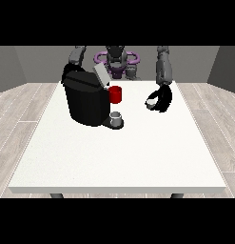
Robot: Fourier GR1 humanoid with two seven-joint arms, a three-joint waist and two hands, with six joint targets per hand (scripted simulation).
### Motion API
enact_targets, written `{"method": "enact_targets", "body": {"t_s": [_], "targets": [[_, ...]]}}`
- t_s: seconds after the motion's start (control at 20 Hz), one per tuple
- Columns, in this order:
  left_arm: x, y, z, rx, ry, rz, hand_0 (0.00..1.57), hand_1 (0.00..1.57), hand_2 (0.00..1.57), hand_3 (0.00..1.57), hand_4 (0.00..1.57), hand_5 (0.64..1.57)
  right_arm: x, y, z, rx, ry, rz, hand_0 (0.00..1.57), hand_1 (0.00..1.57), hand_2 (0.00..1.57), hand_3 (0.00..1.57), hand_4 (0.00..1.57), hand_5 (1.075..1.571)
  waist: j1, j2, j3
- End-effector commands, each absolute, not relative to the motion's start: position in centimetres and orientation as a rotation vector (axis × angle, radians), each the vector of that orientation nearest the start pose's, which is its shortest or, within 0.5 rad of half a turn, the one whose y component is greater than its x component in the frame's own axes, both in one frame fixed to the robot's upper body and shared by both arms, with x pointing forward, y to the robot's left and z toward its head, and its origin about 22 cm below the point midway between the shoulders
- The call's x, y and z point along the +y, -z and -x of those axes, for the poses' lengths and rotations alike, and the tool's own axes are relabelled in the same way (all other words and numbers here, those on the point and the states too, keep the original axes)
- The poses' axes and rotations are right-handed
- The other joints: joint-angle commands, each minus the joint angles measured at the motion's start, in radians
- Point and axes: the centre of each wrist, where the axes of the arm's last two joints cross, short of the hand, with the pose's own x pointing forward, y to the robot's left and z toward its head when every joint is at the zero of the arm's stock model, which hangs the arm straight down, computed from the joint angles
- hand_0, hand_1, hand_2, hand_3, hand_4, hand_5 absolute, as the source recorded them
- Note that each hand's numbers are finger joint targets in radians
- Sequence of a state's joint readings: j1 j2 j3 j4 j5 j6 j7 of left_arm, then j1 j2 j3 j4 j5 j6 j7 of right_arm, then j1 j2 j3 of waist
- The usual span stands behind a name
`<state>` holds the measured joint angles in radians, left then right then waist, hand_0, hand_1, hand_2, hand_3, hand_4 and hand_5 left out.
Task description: Insert the coffee pod into the coffee machine and close the lid
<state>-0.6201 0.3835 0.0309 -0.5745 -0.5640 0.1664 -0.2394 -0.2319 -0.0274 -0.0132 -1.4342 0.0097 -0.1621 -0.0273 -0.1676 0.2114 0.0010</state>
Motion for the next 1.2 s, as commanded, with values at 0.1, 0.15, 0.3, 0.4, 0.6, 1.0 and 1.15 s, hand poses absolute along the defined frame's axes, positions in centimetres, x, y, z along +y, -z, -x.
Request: {"method": "enact_targets", "body": {"t_s": [0.1,0.15,0.3,0.4,0.6,1.0,1.15], "targets": [[33.3,1.6,-36.7,-1.288,0.779,-0.788,1.11,1.11,1.17,0.97,0.28,1.571,-21.7,-1.2,-28.4,-1.662,0.042,0.068,0.0,0.0,0.0,0.0,0.53,1.571,-0.015,-0.012,-0.0012],[33.7,1.9,-36.3,-1.346,0.822,-0.777,1.17,1.17,1.29,1.18,0.41,1.571,-21.2,-2.8,-29.4,-1.678,0.079,0.106,0.0,0.0,0.0,0.0,0.49,1.571,0.005,0.003,-0.0014],[32.0,0.5,-37.9,-1.385,0.821,-0.739,1.32,1.32,1.43,1.41,0.55,1.571,-21.3,-1.7,-28.9,-1.659,0.04,0.074,0.0,0.0,0.0,0.0,0.41,1.571,-0.016,-0.012,-0.0013],[31.9,-1.4,-38.8,-1.432,0.871,-0.668,1.47,1.47,1.47,1.41,0.61,1.571,-22.8,-1.7,-29.6,-1.609,0.076,0.089,0.0,0.0,0.0,0.0,0.42,1.571,0.016,-0.067,-0.001],[29.1,-5.1,-41.3,-1.484,0.889,-0.611,1.39,1.39,1.41,1.35,0.58,1.571,-21.7,-1.7,-30.8,-1.575,0.122,0.088,0.0,0.0,0.0,0.0,0.44,1.571,0.027,-0.1,-0.0007],[28.3,-11.5,-43.4,-1.59,0.942,-0.614,1.25,1.25,1.33,1.29,0.57,1.571,-24.6,0.0,-30.8,-1.598,0.087,0.083,0.0,0.0,0.0,0.0,0.51,1.571,0.015,-0.067,-0.0005],[28.3,-10.0,-43.1,-1.542,0.92,-0.596,1.25,1.25,1.33,1.29,0.57,1.571,-21.7,0.9,-29.2,-1.556,0.02,0.064,0.0,0.0,0.0,0.0,0.46,1.571,-0.019,-0.118,-0.001]]}}
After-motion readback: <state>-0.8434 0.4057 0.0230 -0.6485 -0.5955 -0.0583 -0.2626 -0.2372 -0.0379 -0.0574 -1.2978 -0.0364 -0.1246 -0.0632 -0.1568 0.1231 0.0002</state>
